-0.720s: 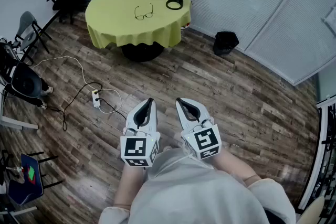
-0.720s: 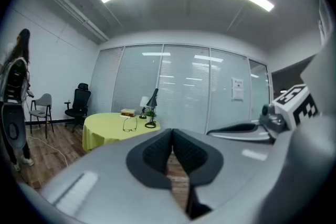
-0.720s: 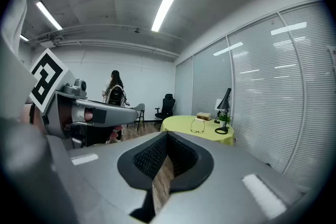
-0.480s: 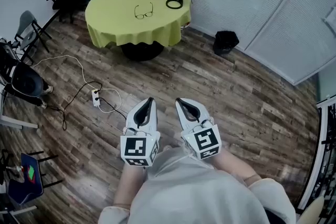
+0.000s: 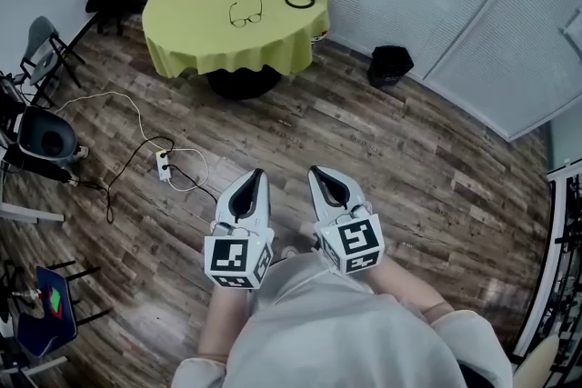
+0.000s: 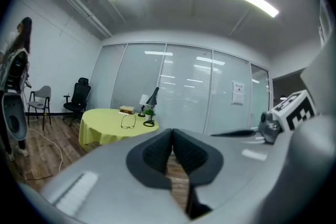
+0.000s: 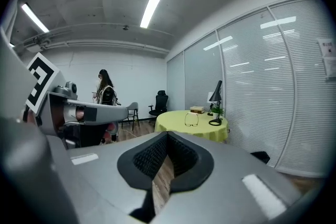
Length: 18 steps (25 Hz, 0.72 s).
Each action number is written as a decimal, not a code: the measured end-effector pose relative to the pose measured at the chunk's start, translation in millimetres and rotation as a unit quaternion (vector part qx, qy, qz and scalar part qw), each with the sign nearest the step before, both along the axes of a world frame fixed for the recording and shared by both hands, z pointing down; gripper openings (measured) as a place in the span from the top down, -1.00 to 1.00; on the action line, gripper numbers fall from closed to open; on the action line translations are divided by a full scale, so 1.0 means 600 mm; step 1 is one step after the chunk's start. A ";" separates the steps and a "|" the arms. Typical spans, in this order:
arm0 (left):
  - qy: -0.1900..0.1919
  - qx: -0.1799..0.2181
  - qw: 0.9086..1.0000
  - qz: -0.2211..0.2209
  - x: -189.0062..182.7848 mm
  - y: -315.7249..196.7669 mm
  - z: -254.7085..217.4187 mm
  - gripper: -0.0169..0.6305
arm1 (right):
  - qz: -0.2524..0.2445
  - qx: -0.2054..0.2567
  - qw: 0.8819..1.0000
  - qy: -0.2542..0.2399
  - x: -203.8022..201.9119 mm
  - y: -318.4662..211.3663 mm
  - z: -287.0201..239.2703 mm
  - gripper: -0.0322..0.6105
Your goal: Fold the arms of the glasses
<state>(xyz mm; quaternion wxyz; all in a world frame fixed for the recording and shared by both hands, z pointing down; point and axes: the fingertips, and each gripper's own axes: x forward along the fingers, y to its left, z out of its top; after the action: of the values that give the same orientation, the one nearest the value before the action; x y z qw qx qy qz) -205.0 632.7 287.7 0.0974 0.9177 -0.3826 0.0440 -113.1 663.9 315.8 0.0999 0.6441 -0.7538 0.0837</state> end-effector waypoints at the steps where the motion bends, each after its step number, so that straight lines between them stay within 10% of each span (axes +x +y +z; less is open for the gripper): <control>1: 0.007 -0.005 1.000 0.001 0.001 -0.003 0.003 0.93 | -0.001 -0.005 1.000 -0.007 0.003 0.000 0.004 0.90; 7: -0.008 -0.042 0.999 0.014 0.036 -0.022 0.066 0.93 | 0.004 -0.058 0.996 -0.074 0.041 -0.027 0.054 0.90; 18: -0.042 -0.088 0.995 -0.033 0.105 -0.181 0.124 0.93 | -0.050 -0.072 0.995 -0.054 0.106 -0.208 0.095 0.90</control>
<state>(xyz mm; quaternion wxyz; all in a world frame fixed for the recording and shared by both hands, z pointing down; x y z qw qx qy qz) -142.1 524.3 361.9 0.1633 0.8900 -0.4106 0.1127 -49.5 539.2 372.7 0.1087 0.5915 -0.7812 0.1672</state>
